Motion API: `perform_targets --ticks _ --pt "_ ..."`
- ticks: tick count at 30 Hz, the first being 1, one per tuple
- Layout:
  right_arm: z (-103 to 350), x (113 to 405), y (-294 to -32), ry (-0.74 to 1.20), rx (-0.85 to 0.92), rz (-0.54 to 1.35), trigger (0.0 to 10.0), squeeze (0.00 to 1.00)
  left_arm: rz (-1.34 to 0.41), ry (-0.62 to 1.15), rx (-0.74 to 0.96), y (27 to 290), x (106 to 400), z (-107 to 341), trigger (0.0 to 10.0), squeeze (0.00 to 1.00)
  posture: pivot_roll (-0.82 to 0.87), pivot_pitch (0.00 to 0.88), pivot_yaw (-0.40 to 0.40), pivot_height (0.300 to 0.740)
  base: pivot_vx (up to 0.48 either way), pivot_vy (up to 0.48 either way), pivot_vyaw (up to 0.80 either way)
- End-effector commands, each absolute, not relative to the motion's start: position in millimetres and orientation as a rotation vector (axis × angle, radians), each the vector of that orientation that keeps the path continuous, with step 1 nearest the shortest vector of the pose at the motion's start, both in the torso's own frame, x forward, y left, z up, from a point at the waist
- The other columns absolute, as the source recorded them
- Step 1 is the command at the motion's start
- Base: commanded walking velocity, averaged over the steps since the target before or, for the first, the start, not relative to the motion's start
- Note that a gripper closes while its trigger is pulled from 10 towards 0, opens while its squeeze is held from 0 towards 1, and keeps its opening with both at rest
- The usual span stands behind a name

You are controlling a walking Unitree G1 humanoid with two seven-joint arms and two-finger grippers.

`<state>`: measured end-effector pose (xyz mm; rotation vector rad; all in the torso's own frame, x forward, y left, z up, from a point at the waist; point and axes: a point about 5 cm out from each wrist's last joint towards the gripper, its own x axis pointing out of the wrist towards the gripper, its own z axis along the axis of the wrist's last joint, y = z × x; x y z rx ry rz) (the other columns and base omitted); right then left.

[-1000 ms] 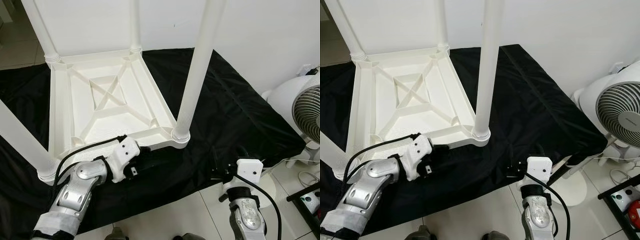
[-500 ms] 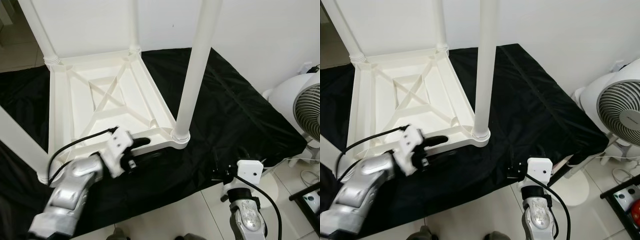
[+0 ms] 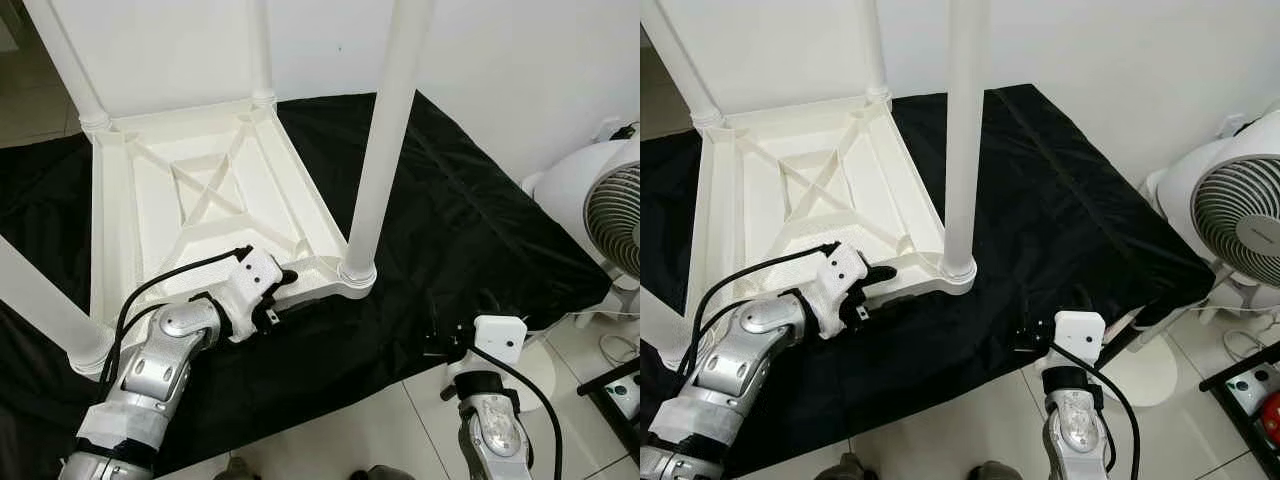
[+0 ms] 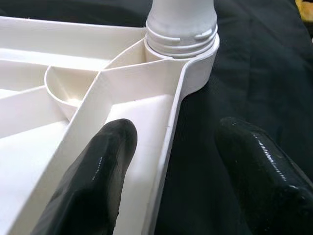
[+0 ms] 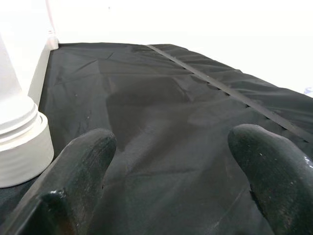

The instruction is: Building children table

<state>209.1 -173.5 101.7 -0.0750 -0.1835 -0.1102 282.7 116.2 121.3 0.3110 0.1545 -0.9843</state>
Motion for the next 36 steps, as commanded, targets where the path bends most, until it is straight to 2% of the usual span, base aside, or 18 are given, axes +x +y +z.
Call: perform_targets --ticks 1,9,10,11,13,15,18,25,32,36 --pt "100 208 -173 -0.181 -0.074 -0.116 10.0 0.00 -0.798 0.157 0.343 122 292 119 10.0 0.00 0.02 0.045 0.021 0.740 0.000 0.000 0.00" --pt "100 208 -173 -0.180 -0.076 -0.122 10.0 0.00 -0.782 0.199 0.415 122 294 112 10.0 0.00 0.01 0.045 0.026 0.740 0.000 0.000 0.00" --pt "99 208 -172 -0.179 -0.077 -0.124 10.0 0.00 -0.780 0.233 0.436 124 295 109 8.1 0.00 0.01 0.047 0.027 0.740 0.000 0.000 0.00" --pt "99 207 -173 -0.178 -0.078 -0.127 10.0 0.00 -0.784 0.261 0.442 126 296 106 3.0 0.00 0.01 0.048 0.030 0.740 0.000 0.000 0.00" --pt "99 207 -173 -0.178 -0.078 -0.127 10.0 0.00 -0.784 0.261 0.442 126 296 106 3.0 0.00 0.01 0.048 0.030 0.740 0.000 0.000 0.00" --pt "99 207 -173 -0.177 -0.079 -0.130 10.0 0.00 -0.788 0.278 0.445 128 296 104 0.0 0.00 0.01 0.047 0.032 0.740 0.000 0.000 0.00" --pt "99 207 -173 -0.177 -0.079 -0.132 10.0 0.00 -0.784 0.283 0.454 130 297 104 0.0 0.00 0.01 0.047 0.032 0.740 0.000 0.000 0.00" --pt "99 208 -172 -0.179 -0.078 -0.131 10.0 0.00 -0.729 0.304 0.495 151 303 105 0.0 0.00 0.02 0.049 0.029 0.740 0.000 0.000 0.00" --pt "99 209 -172 -0.180 -0.081 -0.127 10.0 0.00 -0.623 0.394 0.533 192 297 98 0.0 0.00 0.03 0.053 0.028 0.740 0.000 0.000 0.00" --pt "99 210 -171 -0.180 -0.081 -0.125 10.0 0.00 -0.609 0.417 0.508 192 289 94 0.0 0.00 0.03 0.054 0.027 0.740 0.000 0.000 0.00"
